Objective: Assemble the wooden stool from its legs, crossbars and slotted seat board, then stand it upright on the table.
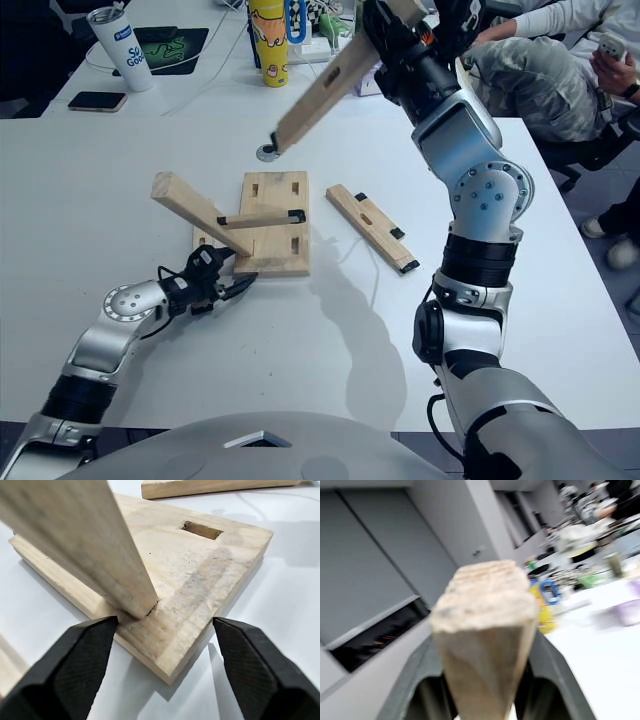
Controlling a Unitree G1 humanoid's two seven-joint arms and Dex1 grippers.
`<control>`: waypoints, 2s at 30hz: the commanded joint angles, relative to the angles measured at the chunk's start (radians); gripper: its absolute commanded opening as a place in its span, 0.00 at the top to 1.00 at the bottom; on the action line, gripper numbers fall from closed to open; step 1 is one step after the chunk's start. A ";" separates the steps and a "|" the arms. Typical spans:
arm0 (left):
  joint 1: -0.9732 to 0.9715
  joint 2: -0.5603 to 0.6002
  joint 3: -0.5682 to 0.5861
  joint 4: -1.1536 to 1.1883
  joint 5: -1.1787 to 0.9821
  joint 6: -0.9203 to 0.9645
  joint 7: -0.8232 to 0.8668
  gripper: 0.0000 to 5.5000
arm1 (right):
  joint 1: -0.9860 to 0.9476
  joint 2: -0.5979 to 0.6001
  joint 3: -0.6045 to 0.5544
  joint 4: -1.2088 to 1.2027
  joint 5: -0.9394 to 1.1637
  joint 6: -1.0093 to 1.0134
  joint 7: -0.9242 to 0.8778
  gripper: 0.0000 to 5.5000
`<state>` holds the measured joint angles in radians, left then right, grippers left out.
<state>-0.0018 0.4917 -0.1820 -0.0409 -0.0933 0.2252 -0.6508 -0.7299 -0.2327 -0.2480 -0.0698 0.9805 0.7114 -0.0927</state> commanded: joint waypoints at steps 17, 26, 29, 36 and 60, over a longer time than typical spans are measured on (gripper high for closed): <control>-0.076 -0.165 -0.045 0.084 0.053 -0.030 0.113 0.36 | 0.115 0.023 -0.025 -0.119 -0.086 0.287 -0.125 0.81; -0.087 -0.158 -0.040 0.092 0.055 -0.032 0.102 0.36 | 0.254 0.050 0.028 -0.116 -0.182 0.188 -0.009 0.81; -0.084 -0.155 -0.037 0.092 0.056 -0.032 0.100 0.36 | 0.283 0.038 0.050 -0.120 -0.211 0.168 0.027 0.81; -0.076 -0.158 -0.034 0.083 0.057 -0.029 0.101 0.36 | 0.309 -0.015 0.131 -0.102 -0.340 0.066 0.132 0.81; -0.082 -0.195 -0.019 0.059 0.038 -0.025 0.119 0.36 | 0.436 -0.044 0.321 -0.125 -0.543 -0.127 0.301 0.81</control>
<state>-0.0762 0.2955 -0.2026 0.0320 -0.0609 0.1928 -0.5334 -0.3468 -0.2471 0.0391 -0.2481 0.5144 0.5278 0.2098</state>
